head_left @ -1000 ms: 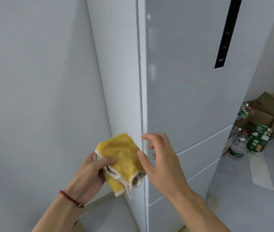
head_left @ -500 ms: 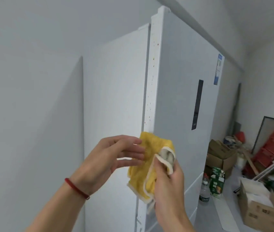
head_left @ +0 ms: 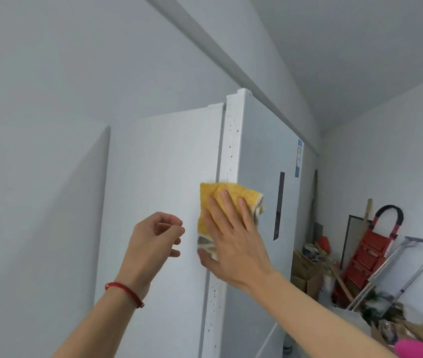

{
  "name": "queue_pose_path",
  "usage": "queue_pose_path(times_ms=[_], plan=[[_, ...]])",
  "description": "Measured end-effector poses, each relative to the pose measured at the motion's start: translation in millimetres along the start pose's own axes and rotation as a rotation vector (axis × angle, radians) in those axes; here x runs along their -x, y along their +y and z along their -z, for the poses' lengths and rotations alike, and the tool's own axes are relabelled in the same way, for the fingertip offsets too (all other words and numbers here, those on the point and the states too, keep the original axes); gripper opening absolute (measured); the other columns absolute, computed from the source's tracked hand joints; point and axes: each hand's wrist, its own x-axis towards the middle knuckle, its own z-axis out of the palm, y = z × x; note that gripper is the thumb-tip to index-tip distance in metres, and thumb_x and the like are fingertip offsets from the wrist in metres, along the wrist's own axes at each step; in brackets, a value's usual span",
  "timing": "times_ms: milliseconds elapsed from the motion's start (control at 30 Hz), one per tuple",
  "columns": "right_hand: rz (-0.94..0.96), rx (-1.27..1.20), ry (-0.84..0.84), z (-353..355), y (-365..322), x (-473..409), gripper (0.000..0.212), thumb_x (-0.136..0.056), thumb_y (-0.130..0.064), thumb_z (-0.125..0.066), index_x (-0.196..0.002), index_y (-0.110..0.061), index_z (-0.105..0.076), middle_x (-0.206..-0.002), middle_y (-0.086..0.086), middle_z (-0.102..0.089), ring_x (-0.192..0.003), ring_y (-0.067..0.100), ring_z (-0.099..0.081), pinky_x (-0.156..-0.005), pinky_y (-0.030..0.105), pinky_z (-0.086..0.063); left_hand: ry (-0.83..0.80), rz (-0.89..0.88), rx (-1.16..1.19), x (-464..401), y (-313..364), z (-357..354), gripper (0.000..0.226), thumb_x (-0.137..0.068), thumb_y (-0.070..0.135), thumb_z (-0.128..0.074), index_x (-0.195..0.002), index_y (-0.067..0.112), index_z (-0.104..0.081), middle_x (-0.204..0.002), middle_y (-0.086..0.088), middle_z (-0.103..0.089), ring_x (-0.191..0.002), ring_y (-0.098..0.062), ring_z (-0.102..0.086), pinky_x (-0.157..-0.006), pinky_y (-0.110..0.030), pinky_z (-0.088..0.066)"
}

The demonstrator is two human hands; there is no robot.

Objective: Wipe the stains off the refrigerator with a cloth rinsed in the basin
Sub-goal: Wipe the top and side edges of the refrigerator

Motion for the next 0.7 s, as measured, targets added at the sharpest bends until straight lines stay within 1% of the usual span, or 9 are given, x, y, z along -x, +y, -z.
queue_pose_path(times_ms=[100,167,233,333,433,500,567,633,700], plan=[[0.228,0.119,0.101,9,39,-15,0.044,-0.103,-0.035,-0.045,-0.135,-0.013,-0.066,-0.149,0.011,-0.056,-0.152,0.034,-0.035,-0.129,0.053,-0.013,0.016,-0.042,-0.059,-8,2,-1,0.011,-0.089,0.008,-0.066,-0.087,0.017,-0.071,-0.090,-0.007,-0.073,-0.086,-0.028,-0.070,-0.066,-0.034,-0.061],[0.317,0.147,0.142,24,75,-46,0.035,-0.100,-0.029,-0.047,-0.120,-0.015,-0.073,-0.132,0.009,-0.065,-0.139,0.034,-0.050,-0.128,0.052,-0.020,0.017,-0.071,-0.106,-14,10,-8,0.012,-0.088,0.010,-0.066,-0.085,0.021,-0.071,-0.086,0.000,-0.073,-0.084,-0.024,-0.069,-0.070,-0.038,-0.063],[0.330,0.167,0.200,44,110,-91,0.036,-0.098,-0.027,-0.045,-0.117,-0.015,-0.074,-0.126,0.010,-0.065,-0.134,0.034,-0.052,-0.127,0.053,-0.021,0.037,-0.147,-0.144,-26,27,-18,0.011,-0.087,0.013,-0.066,-0.084,0.023,-0.071,-0.085,0.006,-0.073,-0.085,-0.017,-0.069,-0.075,-0.039,-0.062],[0.246,0.200,0.219,75,147,-152,0.041,-0.097,-0.030,-0.040,-0.118,-0.015,-0.072,-0.126,0.009,-0.063,-0.135,0.033,-0.048,-0.126,0.055,-0.020,0.082,-0.310,-0.165,-47,67,-32,0.010,-0.087,0.016,-0.064,-0.085,0.024,-0.070,-0.088,0.011,-0.072,-0.091,-0.005,-0.065,-0.073,-0.022,-0.051],[0.207,0.191,0.280,86,157,-177,0.036,-0.093,-0.026,-0.044,-0.113,-0.011,-0.070,-0.118,0.010,-0.062,-0.127,0.035,-0.051,-0.124,0.058,-0.023,0.107,-0.394,-0.122,-60,96,-39,0.011,-0.088,0.016,-0.062,-0.084,0.023,-0.070,-0.089,0.012,-0.071,-0.091,-0.001,-0.063,-0.071,-0.017,-0.046],[0.222,0.162,0.351,81,145,-167,0.031,-0.089,-0.023,-0.048,-0.105,-0.008,-0.070,-0.111,0.012,-0.063,-0.117,0.038,-0.055,-0.121,0.060,-0.026,0.135,-0.407,-0.132,-63,94,-38,0.011,-0.087,0.015,-0.062,-0.084,0.022,-0.069,-0.088,0.013,-0.071,-0.092,0.001,-0.062,-0.072,-0.013,-0.044],[0.274,0.126,0.355,59,123,-138,0.031,-0.084,-0.025,-0.053,-0.102,-0.006,-0.071,-0.107,0.012,-0.064,-0.108,0.038,-0.057,-0.113,0.062,-0.033,0.162,-0.377,-0.148,-63,78,-33,0.011,-0.086,0.013,-0.063,-0.083,0.023,-0.068,-0.088,0.013,-0.071,-0.093,0.000,-0.063,-0.071,-0.011,-0.042],[0.342,0.109,0.278,32,92,-89,0.030,-0.080,-0.029,-0.058,-0.097,-0.010,-0.073,-0.105,0.009,-0.066,-0.105,0.036,-0.060,-0.104,0.061,-0.041,0.175,-0.332,-0.168,-61,59,-27,0.011,-0.085,0.013,-0.064,-0.084,0.024,-0.068,-0.090,0.011,-0.071,-0.096,-0.003,-0.063,-0.072,-0.013,-0.042],[0.473,0.081,0.129,11,63,-40,0.021,-0.080,-0.034,-0.061,-0.089,-0.017,-0.068,-0.096,0.004,-0.062,-0.102,0.032,-0.061,-0.092,0.053,-0.049,0.182,-0.304,-0.222,-58,47,-21,0.012,-0.086,0.014,-0.065,-0.086,0.026,-0.067,-0.093,0.012,-0.070,-0.100,-0.006,-0.061,-0.073,-0.014,-0.041]])
